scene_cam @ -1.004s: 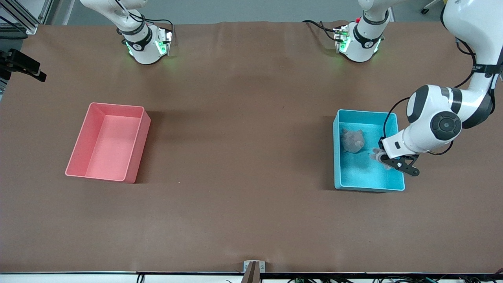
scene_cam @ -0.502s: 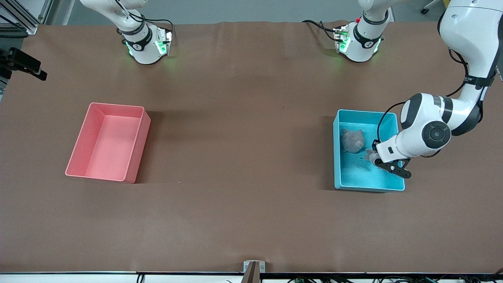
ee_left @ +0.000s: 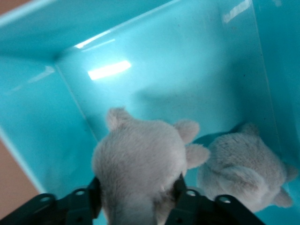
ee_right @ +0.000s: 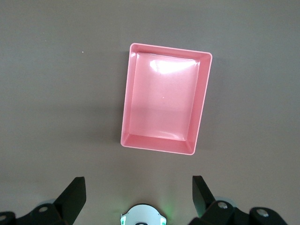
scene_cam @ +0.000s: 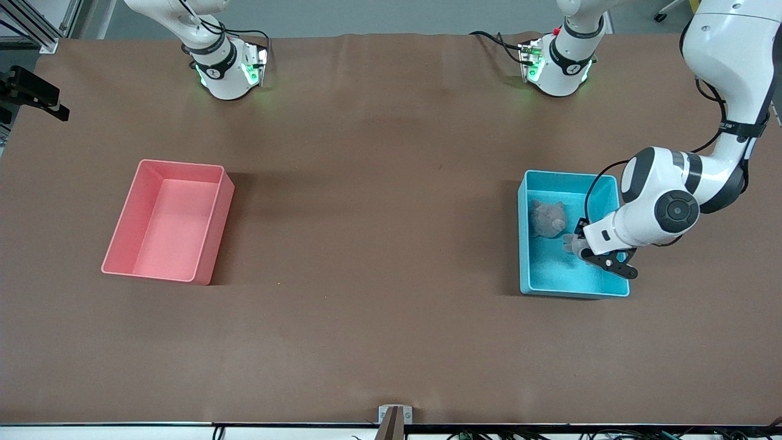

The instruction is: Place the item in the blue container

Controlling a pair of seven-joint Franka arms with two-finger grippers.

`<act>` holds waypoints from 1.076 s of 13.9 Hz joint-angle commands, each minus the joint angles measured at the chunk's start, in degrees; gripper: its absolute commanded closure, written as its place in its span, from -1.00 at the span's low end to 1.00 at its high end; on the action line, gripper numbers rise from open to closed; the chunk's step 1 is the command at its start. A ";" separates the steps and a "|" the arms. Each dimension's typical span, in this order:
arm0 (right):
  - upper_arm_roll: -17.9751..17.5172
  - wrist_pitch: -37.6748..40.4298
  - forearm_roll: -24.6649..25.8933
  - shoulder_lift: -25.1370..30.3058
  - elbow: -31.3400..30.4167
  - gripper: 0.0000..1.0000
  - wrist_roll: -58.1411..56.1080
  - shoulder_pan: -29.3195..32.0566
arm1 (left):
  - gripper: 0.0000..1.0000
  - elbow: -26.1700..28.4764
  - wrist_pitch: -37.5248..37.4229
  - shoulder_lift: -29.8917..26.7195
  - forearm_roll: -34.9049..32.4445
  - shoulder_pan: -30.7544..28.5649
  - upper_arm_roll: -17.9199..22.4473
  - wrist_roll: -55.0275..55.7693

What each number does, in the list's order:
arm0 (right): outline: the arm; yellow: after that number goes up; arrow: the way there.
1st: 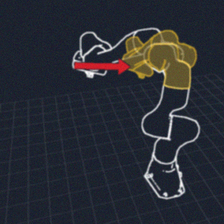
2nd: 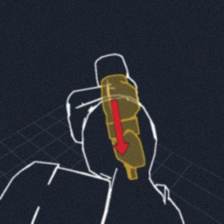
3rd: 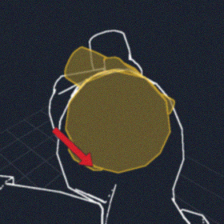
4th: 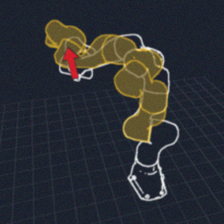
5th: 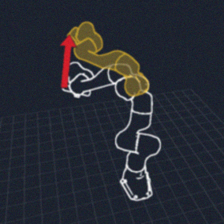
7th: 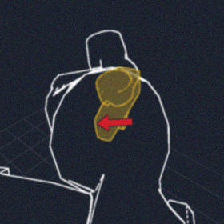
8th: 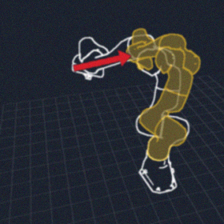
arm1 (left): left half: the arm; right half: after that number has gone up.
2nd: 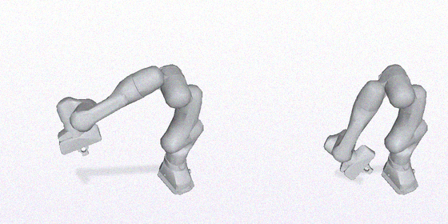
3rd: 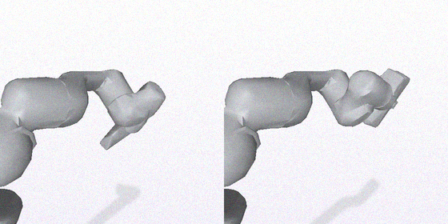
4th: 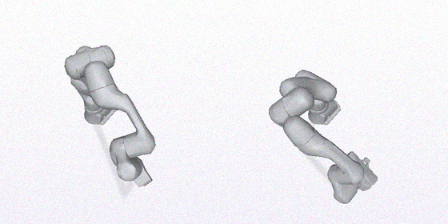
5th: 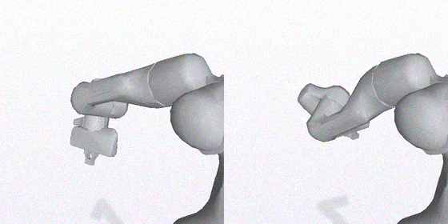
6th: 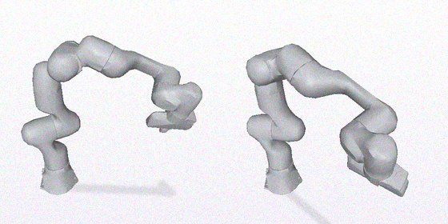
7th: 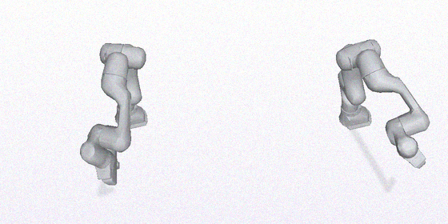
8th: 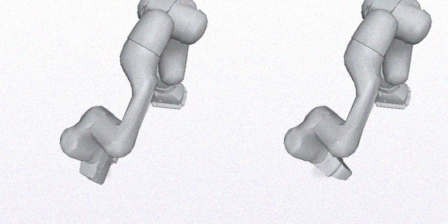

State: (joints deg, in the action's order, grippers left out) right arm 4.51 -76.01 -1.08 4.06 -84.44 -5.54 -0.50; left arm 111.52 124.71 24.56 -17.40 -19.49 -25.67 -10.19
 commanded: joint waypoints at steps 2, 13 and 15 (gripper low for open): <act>-0.03 0.34 -0.15 0.42 0.06 -1.00 -0.61 -0.03 | -1.00 -0.16 -5.51 -8.98 0.51 -0.46 -2.00 0.69; -0.03 0.86 -0.15 0.77 -0.20 -1.00 -0.61 -0.21 | -1.00 -14.31 -30.57 -24.28 16.52 -2.74 -1.58 11.75; -0.11 2.44 -0.23 0.77 0.06 -1.00 -0.61 -0.21 | -1.00 -16.50 -33.37 -25.60 18.61 -2.83 -0.96 12.91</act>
State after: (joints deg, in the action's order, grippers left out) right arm 4.40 -74.99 -1.09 4.06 -84.41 -5.63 -0.51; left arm 96.69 94.58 0.69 -1.09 -21.94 -26.99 1.14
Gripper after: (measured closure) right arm 0.000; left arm 0.000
